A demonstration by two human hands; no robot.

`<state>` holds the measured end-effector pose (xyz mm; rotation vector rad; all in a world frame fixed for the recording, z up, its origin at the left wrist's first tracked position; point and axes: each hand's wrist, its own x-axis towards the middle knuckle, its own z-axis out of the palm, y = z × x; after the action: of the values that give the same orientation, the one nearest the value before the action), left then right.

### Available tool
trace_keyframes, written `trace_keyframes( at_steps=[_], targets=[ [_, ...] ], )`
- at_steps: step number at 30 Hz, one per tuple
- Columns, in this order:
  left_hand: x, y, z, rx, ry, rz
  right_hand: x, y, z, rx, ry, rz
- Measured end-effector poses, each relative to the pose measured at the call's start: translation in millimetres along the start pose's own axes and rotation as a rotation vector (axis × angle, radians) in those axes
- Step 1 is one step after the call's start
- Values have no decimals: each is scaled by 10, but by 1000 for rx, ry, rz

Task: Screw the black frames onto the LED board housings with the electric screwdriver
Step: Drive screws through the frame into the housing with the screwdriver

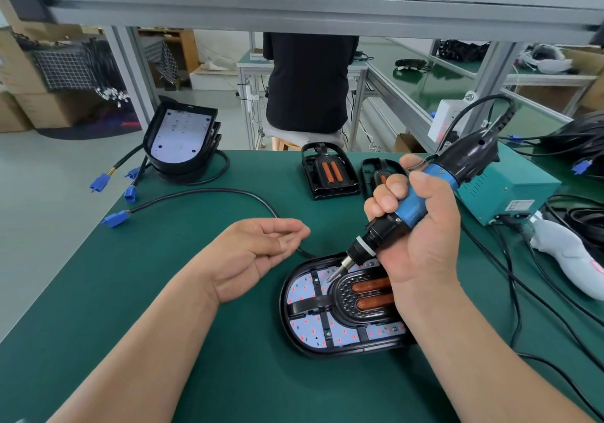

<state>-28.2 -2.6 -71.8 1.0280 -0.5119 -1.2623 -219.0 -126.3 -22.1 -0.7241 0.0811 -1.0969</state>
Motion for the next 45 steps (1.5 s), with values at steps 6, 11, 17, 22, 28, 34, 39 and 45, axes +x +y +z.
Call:
trace_keyframes(
  at_steps=[6,11,17,22,28,34,39,45],
  targets=[
    [-7,31,6,1,30,63,1,-1,-2,-4,10,-5],
    [-2,23,38,35,100,76,0,11,-9,-2,10,-3],
    [-16,3,86,299,109,35,6,18,-20,14,48,-7],
    [0,-39,141,352,112,59,17,10,-40,19,94,-26],
    [-21,-28,95,261,73,29,29,-4,-59,31,123,-39],
    [-68,6,124,340,-6,137,42,-5,-71,39,141,-60],
    [-106,18,205,362,-28,206,73,-30,-75,70,168,-93],
    [-123,-41,244,316,-111,185,90,-33,-84,58,194,-132]
  ],
)
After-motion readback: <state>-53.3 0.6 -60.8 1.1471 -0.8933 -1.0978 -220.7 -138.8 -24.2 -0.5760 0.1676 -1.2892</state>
